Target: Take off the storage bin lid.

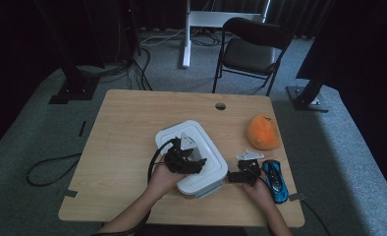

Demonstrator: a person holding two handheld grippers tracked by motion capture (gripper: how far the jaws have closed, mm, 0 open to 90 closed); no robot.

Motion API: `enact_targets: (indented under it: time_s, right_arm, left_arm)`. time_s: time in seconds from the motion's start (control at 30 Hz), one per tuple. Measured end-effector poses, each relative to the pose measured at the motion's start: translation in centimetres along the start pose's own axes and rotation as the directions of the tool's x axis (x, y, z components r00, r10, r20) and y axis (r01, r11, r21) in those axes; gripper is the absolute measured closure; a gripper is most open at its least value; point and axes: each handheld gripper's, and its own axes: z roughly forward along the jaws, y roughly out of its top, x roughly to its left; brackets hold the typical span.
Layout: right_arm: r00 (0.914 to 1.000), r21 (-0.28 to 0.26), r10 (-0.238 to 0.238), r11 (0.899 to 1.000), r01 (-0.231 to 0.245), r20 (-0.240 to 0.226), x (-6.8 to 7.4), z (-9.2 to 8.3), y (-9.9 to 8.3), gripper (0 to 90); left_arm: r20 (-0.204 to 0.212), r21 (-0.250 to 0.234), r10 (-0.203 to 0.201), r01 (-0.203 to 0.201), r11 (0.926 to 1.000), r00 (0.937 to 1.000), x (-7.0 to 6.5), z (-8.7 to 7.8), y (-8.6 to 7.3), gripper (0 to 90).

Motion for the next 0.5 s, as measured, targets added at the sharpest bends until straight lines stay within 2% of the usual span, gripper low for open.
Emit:
enact_targets:
  time_s: [0.47, 0.5]
  right_arm:
    - [1.0000, 0.000, 0.000, 1.000, 0.000, 0.000, 0.00, 0.00, 0.00, 12.0]
    - [1.0000, 0.000, 0.000, 1.000, 0.000, 0.000, 0.00, 0.00, 0.00, 12.0]
  left_arm:
    - [-0.017, -0.006, 0.003, -0.003, 1.0000, 0.9998, -0.21, -0.01, 0.04, 34.5]
    - [0.045, -0.028, -0.029, 0.030, 0.9991, 0.9985, -0.11, -0.17, -0.13, 50.2]
